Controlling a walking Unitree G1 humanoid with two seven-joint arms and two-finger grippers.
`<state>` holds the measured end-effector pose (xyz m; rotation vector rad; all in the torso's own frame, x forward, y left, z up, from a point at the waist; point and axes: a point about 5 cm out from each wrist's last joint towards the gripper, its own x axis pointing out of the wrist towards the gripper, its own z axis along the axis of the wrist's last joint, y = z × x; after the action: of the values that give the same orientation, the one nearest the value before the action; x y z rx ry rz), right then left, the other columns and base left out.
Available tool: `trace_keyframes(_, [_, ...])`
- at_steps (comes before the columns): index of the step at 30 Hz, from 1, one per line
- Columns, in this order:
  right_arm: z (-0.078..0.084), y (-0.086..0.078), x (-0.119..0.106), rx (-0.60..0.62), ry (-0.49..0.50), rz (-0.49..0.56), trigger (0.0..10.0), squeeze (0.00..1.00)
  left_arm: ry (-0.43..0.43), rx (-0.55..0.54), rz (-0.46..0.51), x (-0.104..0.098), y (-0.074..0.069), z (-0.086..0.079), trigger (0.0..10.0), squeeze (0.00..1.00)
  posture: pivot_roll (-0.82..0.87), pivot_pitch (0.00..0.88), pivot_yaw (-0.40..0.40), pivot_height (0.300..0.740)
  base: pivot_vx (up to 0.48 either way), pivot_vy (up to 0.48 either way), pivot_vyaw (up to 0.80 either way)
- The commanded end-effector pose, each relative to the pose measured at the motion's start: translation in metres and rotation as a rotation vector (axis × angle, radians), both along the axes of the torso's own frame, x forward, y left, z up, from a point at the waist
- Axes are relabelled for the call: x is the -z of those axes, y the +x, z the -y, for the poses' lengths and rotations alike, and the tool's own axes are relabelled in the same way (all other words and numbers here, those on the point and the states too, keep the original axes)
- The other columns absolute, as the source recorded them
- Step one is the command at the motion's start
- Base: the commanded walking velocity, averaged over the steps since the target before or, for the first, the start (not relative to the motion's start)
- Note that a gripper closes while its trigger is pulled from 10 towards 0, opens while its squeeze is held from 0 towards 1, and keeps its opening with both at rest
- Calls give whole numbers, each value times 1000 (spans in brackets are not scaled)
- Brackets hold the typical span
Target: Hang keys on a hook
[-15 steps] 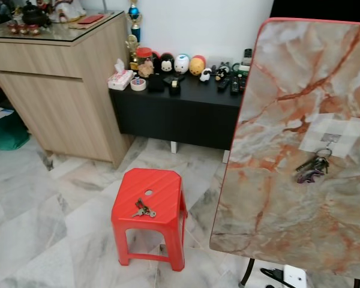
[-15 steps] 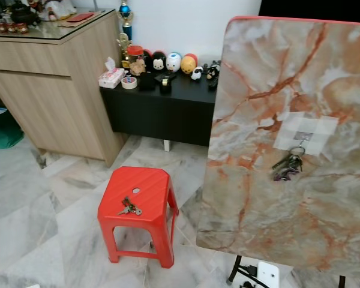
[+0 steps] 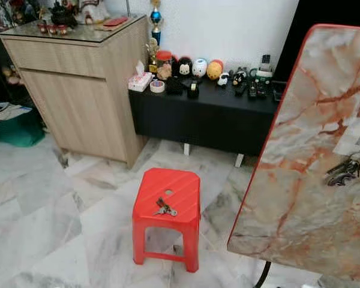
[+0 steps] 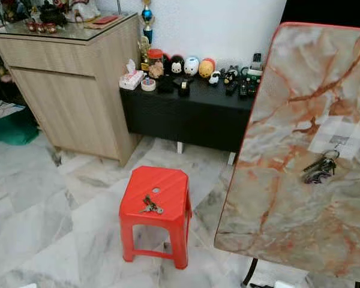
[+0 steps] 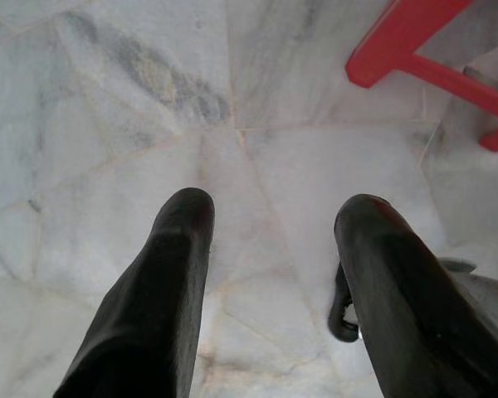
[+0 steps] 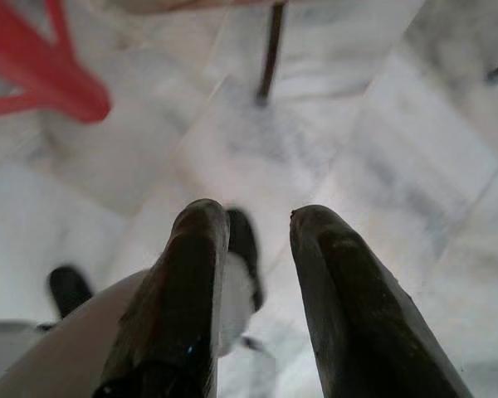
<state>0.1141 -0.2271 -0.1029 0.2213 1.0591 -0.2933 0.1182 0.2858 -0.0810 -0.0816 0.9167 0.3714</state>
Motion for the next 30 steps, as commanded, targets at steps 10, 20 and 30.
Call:
trace_keyframes(10, [5, 21, -7, 2, -24, 39, 10000, 0, -7, 6, -10, 2, -1, 3, 10000, 0, 28, 0, 1, 740, 0, 343, 0])
trace_keyframes(20, [3, 36, -12, 0, -25, 60, 10000, 0, -7, -3, -10, 1, -2, 1, 10000, 0, 37, 0, 0, 740, 0, 343, 0])
trace_keyframes(30, [4, 39, -13, -8, -29, 62, 10000, 0, 2, 16, -12, 2, -1, 3, 10000, 0, 39, 0, 2, 740, 0, 200, 0])
